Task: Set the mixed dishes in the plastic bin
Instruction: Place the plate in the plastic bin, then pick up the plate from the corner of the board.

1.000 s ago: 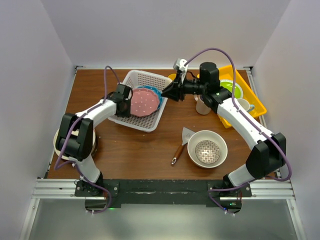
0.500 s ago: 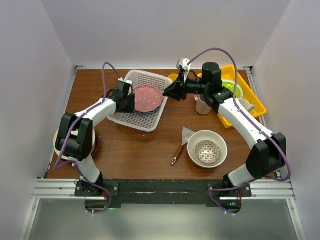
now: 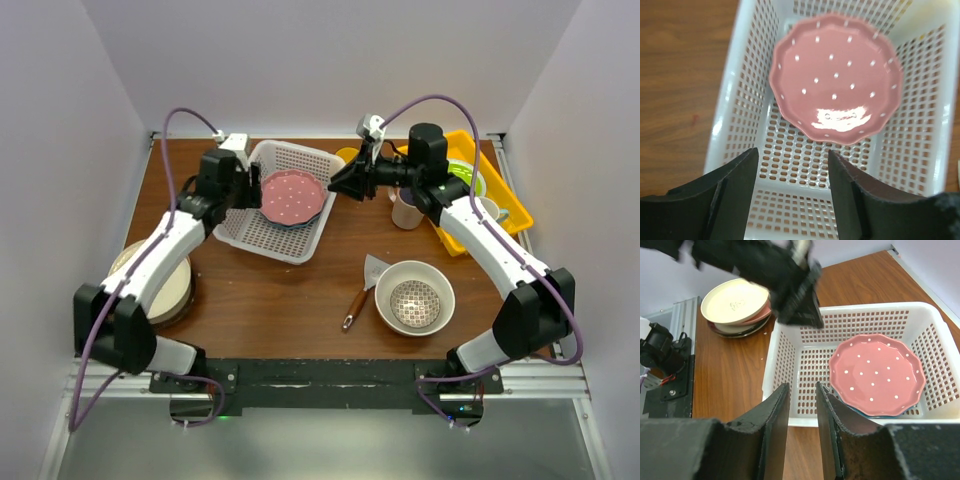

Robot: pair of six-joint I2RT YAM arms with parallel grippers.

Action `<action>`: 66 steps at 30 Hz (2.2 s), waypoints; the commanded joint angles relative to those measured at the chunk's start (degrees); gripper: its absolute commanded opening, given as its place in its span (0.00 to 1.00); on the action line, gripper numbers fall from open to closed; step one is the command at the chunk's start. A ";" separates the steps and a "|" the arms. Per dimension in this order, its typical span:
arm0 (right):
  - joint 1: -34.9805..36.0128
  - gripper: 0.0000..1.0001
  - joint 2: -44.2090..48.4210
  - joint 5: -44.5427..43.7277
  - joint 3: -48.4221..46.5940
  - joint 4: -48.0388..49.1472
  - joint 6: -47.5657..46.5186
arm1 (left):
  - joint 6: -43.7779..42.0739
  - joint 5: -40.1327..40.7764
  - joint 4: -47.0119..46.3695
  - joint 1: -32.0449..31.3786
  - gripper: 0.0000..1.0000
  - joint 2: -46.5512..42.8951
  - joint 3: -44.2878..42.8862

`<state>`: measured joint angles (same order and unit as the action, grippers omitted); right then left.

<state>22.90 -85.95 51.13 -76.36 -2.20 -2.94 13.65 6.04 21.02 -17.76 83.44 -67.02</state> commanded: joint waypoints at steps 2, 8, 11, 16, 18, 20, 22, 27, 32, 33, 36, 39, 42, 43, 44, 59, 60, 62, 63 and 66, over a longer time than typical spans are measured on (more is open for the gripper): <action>-0.40 0.34 2.54 2.74 0.16 1.93 0.30 | -3.01 5.64 -1.94 0.00 0.75 -12.23 3.64; -0.31 0.44 2.98 4.41 0.42 1.93 -0.05 | -4.33 11.44 -0.10 0.27 0.91 -21.38 8.04; -0.48 0.50 3.51 4.94 0.51 1.93 -0.57 | -4.68 13.03 0.96 0.27 0.91 -24.46 9.97; -0.74 0.61 4.39 5.47 0.86 1.93 -1.63 | -6.61 15.13 1.13 0.36 0.93 -29.81 13.58; -0.92 0.66 4.74 5.90 0.86 1.84 -1.63 | -7.84 16.28 1.13 0.36 0.94 -31.14 14.55; -1.10 0.71 5.18 5.99 0.77 1.41 -1.89 | -9.16 17.42 1.39 0.36 0.95 -32.81 15.69; -1.27 0.75 5.44 6.52 0.86 1.32 -2.24 | -10.21 18.13 1.31 0.36 0.95 -34.21 16.74; -1.62 0.87 5.88 8.89 -0.02 -1.75 -6.71 | -11.63 19.27 0.70 0.36 0.96 -37.20 19.82; -1.71 0.98 6.67 14.15 0.06 -6.23 -11.91 | -15.40 15.67 -0.71 0.27 0.93 -40.19 23.69; -1.63 0.98 6.68 15.04 0.42 -6.76 -12.70 | -15.76 15.40 -1.23 0.27 0.93 -40.89 24.56; -1.71 0.98 6.24 22.06 3.23 -5.37 -8.51 | -16.02 16.80 -1.68 0.27 0.92 -41.78 25.62; -1.71 0.98 5.79 24.19 4.90 -3.17 -7.86 | -16.72 17.16 -2.99 0.27 0.90 -43.44 28.16; -1.63 0.98 7.02 21.56 5.78 -4.04 -10.50 | -18.22 17.86 -5.88 0.27 0.88 -46.59 32.46; -1.63 0.98 7.29 21.12 5.87 -4.22 -10.59 | -19.00 18.12 -6.68 0.27 0.87 -47.57 33.53; -1.63 0.98 7.38 20.59 6.04 -4.13 -10.60 | -19.45 18.39 -7.47 0.27 0.87 -48.54 34.67; -1.63 0.98 8.08 16.99 8.86 1.40 -6.20 | -23.76 29.54 -12.14 0.27 0.93 -44.88 37.15; -1.63 0.98 7.99 16.81 8.86 1.58 -5.33 | -23.84 31.38 -11.88 0.27 0.94 -43.55 36.01; -1.62 0.98 7.55 16.54 8.68 1.76 -4.88 | -22.18 33.06 -10.48 0.36 0.93 -38.91 34.34; -1.63 0.98 7.55 16.19 8.68 1.76 -4.53 | -20.26 35.59 -8.99 0.36 0.92 -37.31 33.02; -1.63 0.98 7.47 15.58 8.77 1.76 -4.27 | -12.03 40.62 -3.64 1.32 0.83 -32.12 28.37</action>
<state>21.34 -80.18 68.14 -67.70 -2.72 -8.56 -7.42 37.91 13.41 -17.61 46.89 -31.68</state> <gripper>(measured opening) 0.983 0.882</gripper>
